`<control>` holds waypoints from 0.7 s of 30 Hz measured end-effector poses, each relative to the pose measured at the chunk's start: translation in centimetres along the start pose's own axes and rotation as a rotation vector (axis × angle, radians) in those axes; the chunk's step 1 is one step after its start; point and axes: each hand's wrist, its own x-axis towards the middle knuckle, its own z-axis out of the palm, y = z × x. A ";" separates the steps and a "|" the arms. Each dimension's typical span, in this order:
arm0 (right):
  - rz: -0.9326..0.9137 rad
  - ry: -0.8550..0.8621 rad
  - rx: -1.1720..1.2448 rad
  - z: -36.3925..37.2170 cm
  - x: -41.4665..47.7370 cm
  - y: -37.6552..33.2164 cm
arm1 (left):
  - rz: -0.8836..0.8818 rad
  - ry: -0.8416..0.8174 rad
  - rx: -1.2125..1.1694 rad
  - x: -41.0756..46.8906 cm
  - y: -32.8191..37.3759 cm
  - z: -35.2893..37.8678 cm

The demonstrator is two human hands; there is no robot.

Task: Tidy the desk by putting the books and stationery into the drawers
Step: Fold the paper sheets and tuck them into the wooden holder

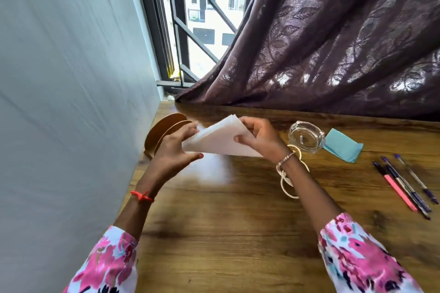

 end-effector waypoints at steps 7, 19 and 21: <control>-0.115 -0.145 -0.189 1.3 5.8 -3.7 | -0.079 0.425 -0.097 -1.1 -0.8 -3.2; -0.264 -0.042 -0.459 6.6 12.4 -4.0 | -0.130 0.852 -0.040 0.0 -3.7 -2.8; -0.267 -0.036 -0.485 7.3 12.7 -2.9 | -0.116 0.856 0.007 0.1 -4.3 -2.3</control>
